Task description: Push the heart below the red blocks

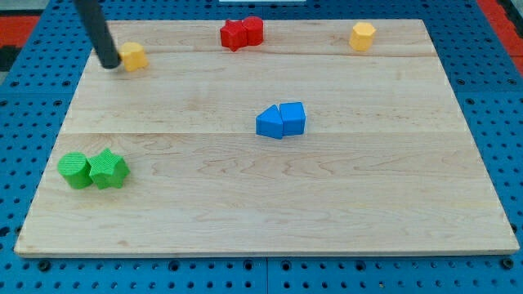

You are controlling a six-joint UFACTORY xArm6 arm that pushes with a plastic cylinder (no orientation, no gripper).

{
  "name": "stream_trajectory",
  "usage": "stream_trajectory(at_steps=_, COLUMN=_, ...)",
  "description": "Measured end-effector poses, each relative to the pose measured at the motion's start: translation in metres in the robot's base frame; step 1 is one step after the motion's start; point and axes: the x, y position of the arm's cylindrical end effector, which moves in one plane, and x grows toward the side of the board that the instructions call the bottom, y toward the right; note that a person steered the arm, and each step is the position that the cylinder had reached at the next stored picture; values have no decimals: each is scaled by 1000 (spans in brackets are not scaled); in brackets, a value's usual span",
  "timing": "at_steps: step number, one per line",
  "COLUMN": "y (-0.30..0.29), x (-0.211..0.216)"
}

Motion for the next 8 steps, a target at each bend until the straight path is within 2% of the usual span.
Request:
stream_trajectory(at_steps=1, y=54, x=3)
stream_trajectory(at_steps=3, y=-56, x=-14)
stream_trajectory(at_steps=5, y=39, x=-22)
stream_trajectory(at_steps=6, y=34, x=-36)
stream_trajectory(at_steps=7, y=76, x=-38)
stream_trajectory(at_steps=8, y=123, x=-19)
